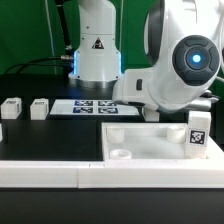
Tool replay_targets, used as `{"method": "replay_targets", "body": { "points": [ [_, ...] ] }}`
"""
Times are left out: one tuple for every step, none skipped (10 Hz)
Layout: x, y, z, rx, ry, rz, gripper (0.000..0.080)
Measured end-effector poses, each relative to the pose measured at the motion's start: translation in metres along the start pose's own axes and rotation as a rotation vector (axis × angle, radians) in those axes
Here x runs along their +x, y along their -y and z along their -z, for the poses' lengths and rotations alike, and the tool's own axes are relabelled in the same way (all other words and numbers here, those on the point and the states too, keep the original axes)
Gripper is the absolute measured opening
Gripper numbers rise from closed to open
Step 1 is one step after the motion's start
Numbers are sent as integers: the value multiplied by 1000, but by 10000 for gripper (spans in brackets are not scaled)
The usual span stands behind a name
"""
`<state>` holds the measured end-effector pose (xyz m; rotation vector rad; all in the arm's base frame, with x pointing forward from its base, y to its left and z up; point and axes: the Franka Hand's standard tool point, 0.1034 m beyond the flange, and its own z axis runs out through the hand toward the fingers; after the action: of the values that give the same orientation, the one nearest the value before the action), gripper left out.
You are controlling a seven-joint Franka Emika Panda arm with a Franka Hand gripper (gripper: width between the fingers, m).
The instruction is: Assemble square table
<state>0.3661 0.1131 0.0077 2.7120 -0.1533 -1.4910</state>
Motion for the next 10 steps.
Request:
{"method": "replay_targets", "body": {
  "points": [
    [1, 0, 0, 1, -5, -6, 649],
    [1, -1, 1, 3, -4, -7, 605],
    [1, -2, 1, 5, -4, -9, 605],
    [2, -3, 1, 6, -4, -11, 423],
    [2, -3, 1, 8, -3, -12, 289],
    [2, -4, 1, 9, -3, -13, 289],
    [2, -5, 1, 11, -2, -14, 287],
    [2, -5, 2, 12, -2, -15, 287],
    [2, -6, 2, 14, -2, -16, 287],
    [2, -6, 2, 15, -2, -16, 287]
  ]
}}
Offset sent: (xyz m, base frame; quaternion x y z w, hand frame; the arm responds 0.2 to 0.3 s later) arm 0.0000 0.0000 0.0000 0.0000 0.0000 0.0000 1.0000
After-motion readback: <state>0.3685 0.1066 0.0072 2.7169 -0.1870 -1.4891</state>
